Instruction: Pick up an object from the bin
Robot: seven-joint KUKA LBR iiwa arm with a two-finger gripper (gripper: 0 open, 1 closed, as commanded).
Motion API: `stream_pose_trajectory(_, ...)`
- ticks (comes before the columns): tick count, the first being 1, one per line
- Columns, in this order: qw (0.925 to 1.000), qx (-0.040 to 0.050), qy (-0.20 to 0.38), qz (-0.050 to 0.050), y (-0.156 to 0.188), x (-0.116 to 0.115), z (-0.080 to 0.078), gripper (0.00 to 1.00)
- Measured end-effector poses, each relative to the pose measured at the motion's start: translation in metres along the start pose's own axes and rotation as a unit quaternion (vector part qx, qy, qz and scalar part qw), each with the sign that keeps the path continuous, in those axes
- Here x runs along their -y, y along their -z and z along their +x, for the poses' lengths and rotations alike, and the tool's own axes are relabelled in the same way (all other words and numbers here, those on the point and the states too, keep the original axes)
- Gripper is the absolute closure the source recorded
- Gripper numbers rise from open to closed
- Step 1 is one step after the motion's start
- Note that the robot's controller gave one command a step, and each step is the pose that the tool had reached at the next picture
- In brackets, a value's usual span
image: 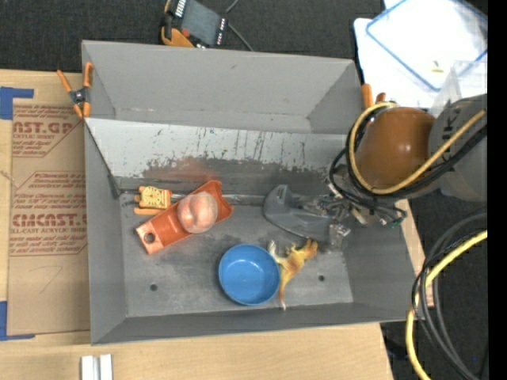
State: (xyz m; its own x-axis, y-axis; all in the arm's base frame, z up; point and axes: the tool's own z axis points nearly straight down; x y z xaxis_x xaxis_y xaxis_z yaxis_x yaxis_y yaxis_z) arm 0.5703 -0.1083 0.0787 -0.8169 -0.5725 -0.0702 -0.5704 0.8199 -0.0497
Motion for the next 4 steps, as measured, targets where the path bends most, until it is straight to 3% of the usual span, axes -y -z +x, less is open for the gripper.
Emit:
stream_pose_trajectory(1,1.0000,0.0000,0.000,0.000,0.000,0.000,0.000,1.00)
stream_pose_trajectory(2,1.0000,0.0011,0.008,0.000,0.056,0.003,-0.015,1.00)
stream_pose_trajectory(3,1.0000,0.0067,0.000,0.003,0.020,0.002,-0.012,1.00)
stream_pose_trajectory(4,0.9992,0.0072,0.040,0.006,0.019,-0.020,-0.013,1.00)
